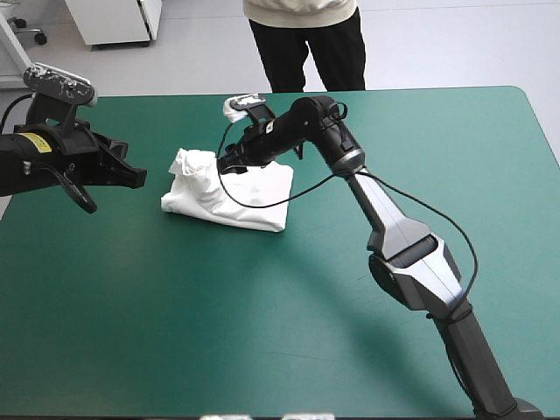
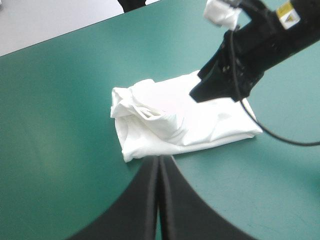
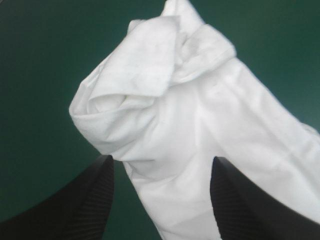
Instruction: Fold the cloth
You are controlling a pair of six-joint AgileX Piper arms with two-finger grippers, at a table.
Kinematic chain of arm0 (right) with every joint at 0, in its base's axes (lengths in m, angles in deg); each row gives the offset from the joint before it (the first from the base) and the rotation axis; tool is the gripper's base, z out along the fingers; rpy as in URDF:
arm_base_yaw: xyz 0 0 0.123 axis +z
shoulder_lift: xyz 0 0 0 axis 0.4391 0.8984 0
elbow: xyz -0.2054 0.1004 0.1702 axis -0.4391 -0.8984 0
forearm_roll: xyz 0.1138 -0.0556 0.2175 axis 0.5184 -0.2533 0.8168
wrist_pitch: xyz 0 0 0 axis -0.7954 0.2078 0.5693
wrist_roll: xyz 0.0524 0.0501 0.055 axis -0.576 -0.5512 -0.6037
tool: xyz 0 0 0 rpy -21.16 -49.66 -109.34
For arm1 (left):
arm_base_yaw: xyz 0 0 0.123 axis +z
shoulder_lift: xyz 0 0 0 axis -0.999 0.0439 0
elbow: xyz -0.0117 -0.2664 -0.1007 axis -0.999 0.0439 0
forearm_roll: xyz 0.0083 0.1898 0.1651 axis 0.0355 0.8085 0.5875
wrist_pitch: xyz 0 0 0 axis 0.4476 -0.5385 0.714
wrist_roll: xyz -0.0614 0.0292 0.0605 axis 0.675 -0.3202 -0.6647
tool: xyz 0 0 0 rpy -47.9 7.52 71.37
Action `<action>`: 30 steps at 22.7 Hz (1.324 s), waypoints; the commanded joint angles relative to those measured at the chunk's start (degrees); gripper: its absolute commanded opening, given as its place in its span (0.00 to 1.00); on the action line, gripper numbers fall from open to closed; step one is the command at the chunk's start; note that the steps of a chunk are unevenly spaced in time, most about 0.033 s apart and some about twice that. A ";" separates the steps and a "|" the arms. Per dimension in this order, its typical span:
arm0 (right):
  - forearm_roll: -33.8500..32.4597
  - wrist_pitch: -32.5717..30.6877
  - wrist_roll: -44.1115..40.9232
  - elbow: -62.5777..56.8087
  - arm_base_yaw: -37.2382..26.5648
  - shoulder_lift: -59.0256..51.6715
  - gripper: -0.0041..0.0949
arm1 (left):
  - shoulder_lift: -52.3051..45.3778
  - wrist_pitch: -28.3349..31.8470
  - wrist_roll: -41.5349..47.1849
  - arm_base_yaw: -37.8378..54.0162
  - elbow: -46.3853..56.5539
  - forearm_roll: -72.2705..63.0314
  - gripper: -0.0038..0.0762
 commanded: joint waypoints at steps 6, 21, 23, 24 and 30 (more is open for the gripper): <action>-5.58 -0.13 -0.46 -11.38 -1.80 -18.04 0.54 | -1.28 2.32 0.29 0.04 -1.11 -0.08 0.04; 33.32 24.83 25.54 -68.04 -13.51 -27.55 0.67 | -1.28 0.61 0.29 0.04 -1.11 -0.91 0.04; 38.58 24.97 28.82 -67.93 -12.71 -24.91 0.67 | -1.28 0.61 0.29 0.04 -1.11 -0.91 0.04; 39.93 24.98 29.52 -67.84 -11.95 -23.46 0.67 | -1.28 0.61 0.29 0.04 -1.11 -0.91 0.04; 38.78 24.48 28.79 -65.71 -9.27 -20.36 0.45 | -1.28 0.35 0.29 0.04 -1.11 -0.91 0.04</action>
